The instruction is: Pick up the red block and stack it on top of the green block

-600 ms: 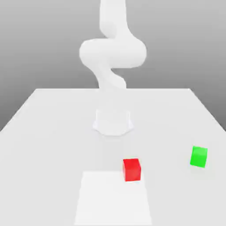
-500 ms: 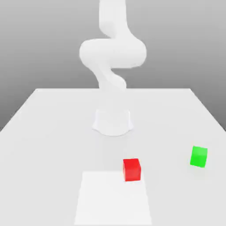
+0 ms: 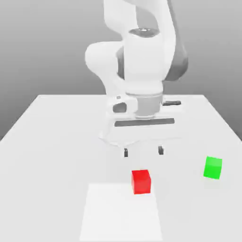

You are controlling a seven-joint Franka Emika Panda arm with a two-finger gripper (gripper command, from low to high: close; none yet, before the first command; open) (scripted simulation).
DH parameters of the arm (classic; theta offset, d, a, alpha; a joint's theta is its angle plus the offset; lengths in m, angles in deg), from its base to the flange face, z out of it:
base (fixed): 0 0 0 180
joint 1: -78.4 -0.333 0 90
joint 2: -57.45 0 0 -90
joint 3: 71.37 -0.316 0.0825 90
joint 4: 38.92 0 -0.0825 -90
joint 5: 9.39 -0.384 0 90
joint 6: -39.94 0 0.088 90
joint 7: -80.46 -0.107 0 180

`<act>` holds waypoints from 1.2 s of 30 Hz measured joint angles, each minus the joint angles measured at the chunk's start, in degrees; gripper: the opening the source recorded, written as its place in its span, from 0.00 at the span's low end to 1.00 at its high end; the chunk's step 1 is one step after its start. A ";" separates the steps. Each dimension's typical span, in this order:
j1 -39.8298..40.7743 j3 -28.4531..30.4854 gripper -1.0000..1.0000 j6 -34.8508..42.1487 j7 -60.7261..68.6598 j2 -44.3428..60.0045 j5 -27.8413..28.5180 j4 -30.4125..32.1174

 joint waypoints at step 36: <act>-25.79 -15.95 0.00 4.85 -1.61 6.23 2.77 -9.31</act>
